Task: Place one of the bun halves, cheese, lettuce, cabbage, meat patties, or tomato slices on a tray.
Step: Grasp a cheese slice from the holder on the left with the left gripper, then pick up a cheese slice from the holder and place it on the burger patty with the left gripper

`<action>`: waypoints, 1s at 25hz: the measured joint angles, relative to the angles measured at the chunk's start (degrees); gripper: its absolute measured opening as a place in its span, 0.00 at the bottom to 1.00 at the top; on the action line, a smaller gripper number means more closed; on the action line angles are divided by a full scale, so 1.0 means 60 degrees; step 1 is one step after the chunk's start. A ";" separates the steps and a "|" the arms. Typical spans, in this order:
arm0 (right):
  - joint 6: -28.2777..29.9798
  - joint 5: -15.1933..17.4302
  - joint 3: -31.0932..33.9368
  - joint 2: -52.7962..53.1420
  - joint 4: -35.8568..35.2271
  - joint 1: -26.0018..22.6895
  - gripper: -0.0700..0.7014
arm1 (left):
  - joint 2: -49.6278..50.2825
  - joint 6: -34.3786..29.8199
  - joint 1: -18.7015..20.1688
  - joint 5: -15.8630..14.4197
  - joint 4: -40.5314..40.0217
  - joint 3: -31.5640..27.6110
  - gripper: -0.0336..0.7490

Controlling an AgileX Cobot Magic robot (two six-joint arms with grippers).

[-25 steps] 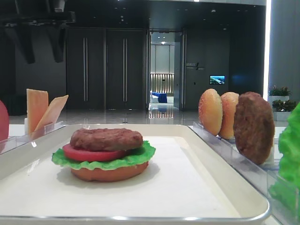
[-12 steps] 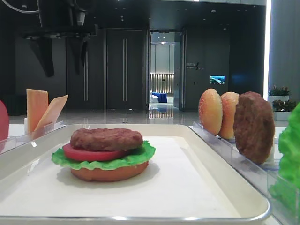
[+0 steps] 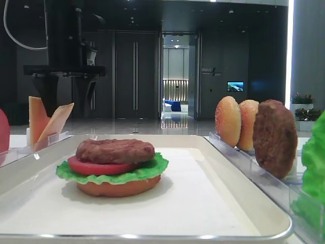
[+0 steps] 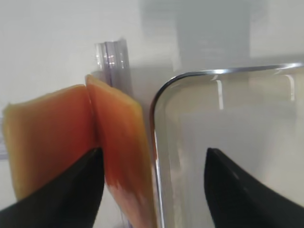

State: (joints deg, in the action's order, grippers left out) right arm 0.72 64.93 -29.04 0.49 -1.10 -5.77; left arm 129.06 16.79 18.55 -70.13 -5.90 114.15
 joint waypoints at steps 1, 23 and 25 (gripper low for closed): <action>0.0000 0.0000 0.0000 0.0000 0.0000 0.0000 0.76 | 0.0066 0.0000 0.0000 0.0000 -0.0137 0.0000 0.65; 0.0000 0.0000 0.0000 0.0000 0.0000 0.0000 0.76 | -0.2849 -0.0236 -0.0045 -0.0119 0.0984 0.0030 0.08; 0.0000 0.0000 0.0000 0.0000 0.0000 0.0000 0.76 | -0.3098 -0.0214 -0.0045 -0.0118 0.1427 -0.0291 0.08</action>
State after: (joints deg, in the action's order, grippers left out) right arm 0.72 64.93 -29.04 0.49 -1.10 -5.77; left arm 110.47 15.51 18.29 -70.84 2.66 112.40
